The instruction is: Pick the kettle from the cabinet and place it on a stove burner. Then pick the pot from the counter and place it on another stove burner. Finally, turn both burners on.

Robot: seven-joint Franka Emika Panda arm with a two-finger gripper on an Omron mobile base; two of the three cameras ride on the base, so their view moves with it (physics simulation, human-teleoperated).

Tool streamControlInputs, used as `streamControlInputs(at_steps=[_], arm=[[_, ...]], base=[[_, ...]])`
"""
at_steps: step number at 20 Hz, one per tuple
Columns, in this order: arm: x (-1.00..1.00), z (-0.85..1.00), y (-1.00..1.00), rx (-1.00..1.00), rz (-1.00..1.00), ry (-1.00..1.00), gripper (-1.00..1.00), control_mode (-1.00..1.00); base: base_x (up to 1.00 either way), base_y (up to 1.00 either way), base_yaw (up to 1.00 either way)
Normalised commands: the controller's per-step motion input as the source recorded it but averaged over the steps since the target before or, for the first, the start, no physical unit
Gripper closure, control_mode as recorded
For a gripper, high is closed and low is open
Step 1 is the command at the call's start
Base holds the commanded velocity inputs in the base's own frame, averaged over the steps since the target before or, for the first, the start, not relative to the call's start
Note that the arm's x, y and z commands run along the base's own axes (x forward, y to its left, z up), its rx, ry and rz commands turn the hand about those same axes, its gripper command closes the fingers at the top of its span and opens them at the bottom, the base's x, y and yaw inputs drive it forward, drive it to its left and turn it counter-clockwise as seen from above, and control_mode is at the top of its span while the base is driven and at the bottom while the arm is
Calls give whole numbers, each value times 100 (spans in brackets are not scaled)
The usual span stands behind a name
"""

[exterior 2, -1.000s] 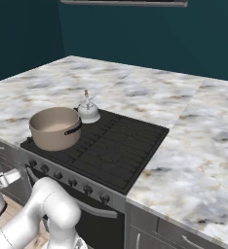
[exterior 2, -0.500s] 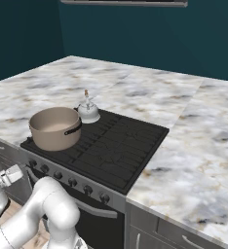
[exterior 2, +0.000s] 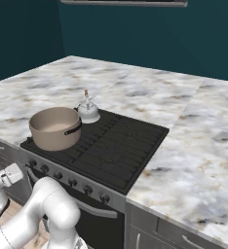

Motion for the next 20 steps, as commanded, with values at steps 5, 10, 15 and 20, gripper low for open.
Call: streamControlInputs(at_steps=[5,10,15,20], arm=[[0,0,0,7,5,-10,-100,-100],[-2,0,0,8,6,-12,-100,-100],[-17,0,0,5,2,-12,-100,-100],[-10,5,-6,4,0,-8,-100,-100]], base=[[0,0,0],[0,0,0],[0,0,0],[0,0,0]])
